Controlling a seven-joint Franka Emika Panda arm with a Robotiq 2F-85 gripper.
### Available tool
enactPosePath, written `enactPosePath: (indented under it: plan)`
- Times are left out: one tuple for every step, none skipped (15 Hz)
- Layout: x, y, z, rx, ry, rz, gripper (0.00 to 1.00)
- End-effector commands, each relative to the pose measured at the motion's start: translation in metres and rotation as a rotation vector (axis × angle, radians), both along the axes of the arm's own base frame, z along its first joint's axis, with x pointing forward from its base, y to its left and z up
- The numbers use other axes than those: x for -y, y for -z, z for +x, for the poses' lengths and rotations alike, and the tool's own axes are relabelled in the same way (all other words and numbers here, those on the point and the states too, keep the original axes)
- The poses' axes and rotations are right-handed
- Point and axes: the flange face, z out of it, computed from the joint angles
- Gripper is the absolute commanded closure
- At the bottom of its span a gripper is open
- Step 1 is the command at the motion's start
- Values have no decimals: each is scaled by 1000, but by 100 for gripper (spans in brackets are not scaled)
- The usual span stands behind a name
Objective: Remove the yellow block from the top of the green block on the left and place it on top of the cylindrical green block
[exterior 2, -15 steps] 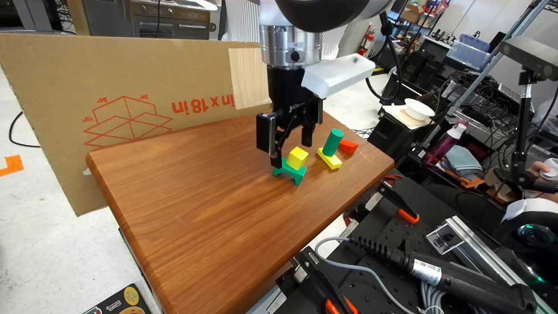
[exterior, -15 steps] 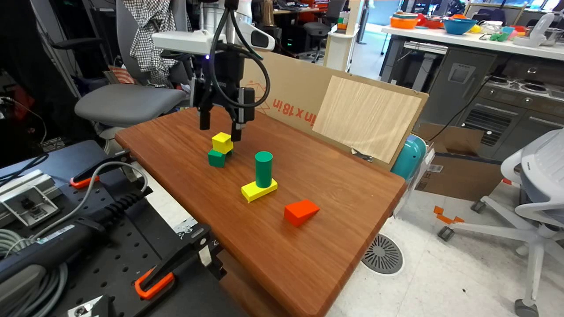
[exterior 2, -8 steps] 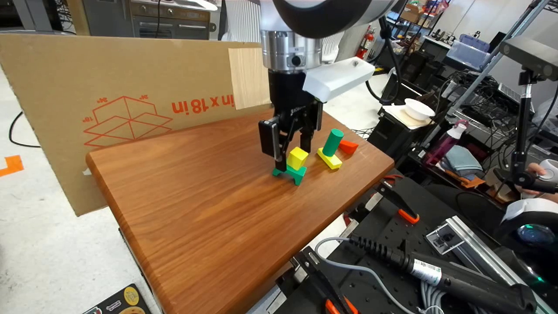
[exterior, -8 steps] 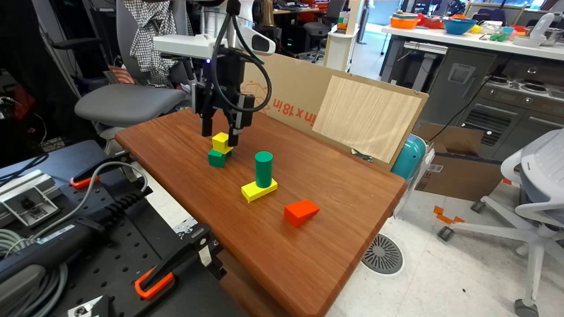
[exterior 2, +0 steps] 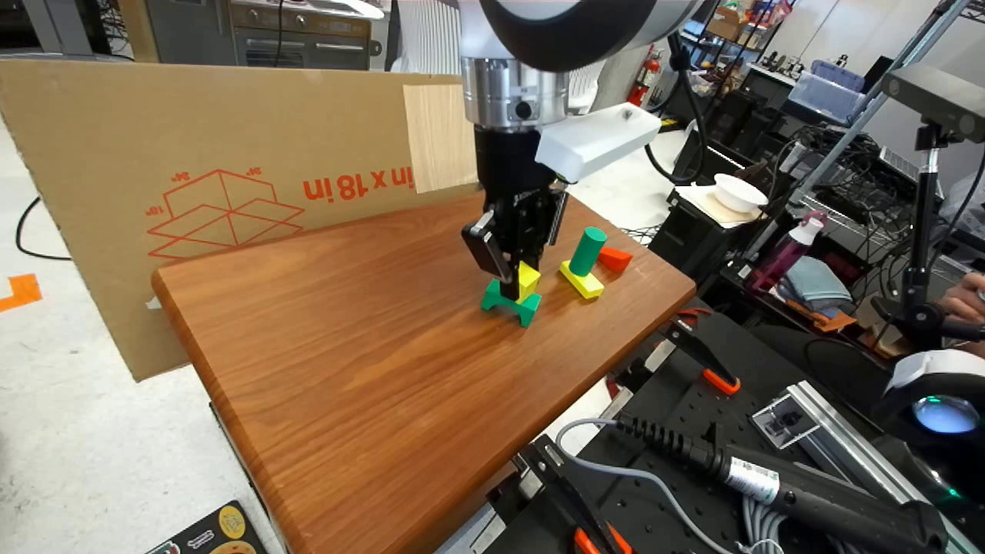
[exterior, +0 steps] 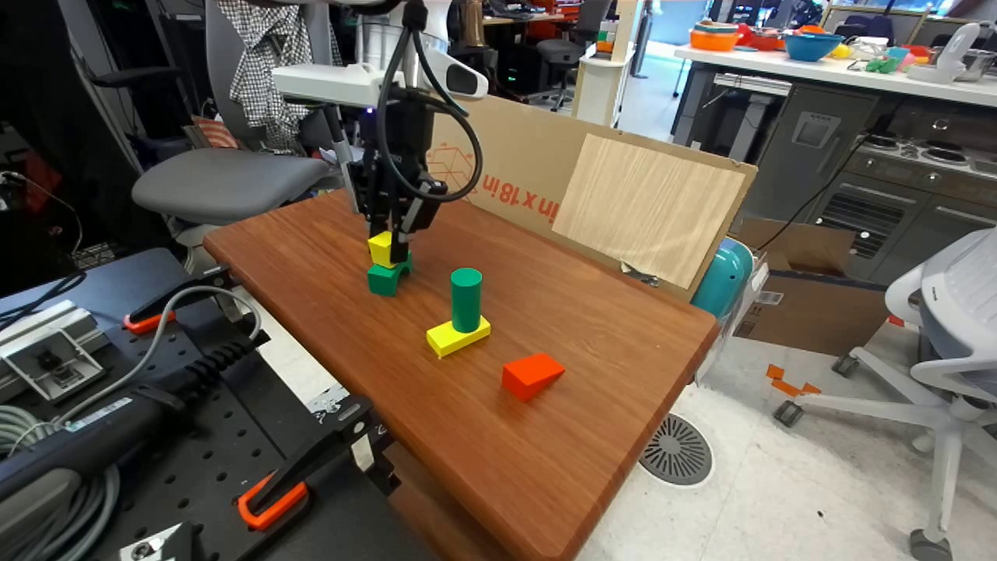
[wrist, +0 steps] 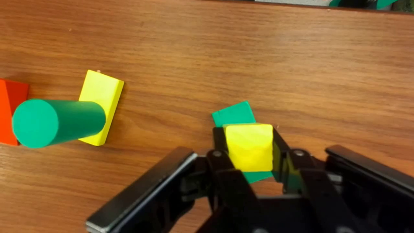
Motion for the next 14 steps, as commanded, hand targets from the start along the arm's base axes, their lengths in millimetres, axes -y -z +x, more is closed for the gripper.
enactPosePath:
  plan:
    - [5, -12, 0, 5, -3, 5, 92]
    - [10, -19, -3, 18, 14, 5, 92]
    - [16, -25, -5, 24, 27, 8, 92]
    - [25, -34, -8, 35, 49, 7, 92]
    - [33, -41, -11, 45, 69, 8, 92]
    - [43, -47, -16, 53, 99, 6, 92]
    - [52, -52, -20, 54, 126, 5, 92]
    - [64, -56, -23, 52, 162, 1, 92]
    - [76, -59, -26, 50, 192, -2, 92]
    - [86, -59, -29, 47, 224, -4, 92]
    - [96, -59, -30, 42, 249, -7, 92]
    - [103, -58, -31, 38, 271, -6, 92]
    - [111, -57, -31, 35, 295, -7, 92]
    - [117, -54, -31, 33, 316, -8, 92]
